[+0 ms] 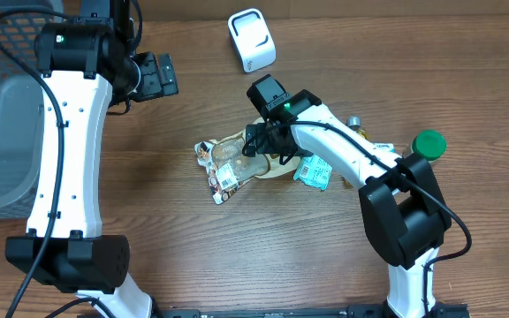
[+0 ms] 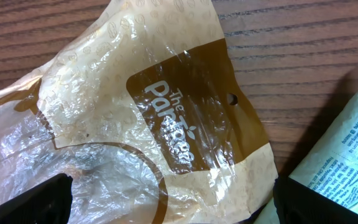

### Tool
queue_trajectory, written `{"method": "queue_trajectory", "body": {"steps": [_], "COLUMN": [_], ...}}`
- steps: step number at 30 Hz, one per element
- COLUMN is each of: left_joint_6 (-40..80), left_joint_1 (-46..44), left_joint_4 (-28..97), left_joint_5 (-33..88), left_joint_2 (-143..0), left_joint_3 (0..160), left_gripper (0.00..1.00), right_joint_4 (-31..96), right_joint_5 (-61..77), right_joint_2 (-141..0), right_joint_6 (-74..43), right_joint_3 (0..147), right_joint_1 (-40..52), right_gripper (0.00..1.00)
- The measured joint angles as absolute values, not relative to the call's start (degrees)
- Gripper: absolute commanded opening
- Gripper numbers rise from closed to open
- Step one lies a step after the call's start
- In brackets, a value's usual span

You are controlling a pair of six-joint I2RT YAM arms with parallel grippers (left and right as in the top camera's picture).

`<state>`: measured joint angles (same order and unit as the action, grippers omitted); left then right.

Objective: Scan the item barcode
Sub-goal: 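Move the left gripper right toward the PanTree bag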

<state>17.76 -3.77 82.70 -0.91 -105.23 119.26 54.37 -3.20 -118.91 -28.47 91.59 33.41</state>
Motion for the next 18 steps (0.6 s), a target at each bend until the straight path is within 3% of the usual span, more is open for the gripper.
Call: {"method": "queue_trajectory", "body": {"steps": [18], "left_joint_6": [21.8], "left_joint_1": [-6.0], "left_joint_4": [85.7], "left_joint_5": [5.0], "left_joint_2": [-105.2], "left_joint_3": [115.6], "left_gripper": [0.99], "right_joint_4": [53.1], "right_joint_5": [-3.2], "right_joint_2": [-118.9], "right_joint_6": [-28.4], "right_joint_3": [91.6], "right_joint_1": [33.3], "right_gripper": [1.00]}}
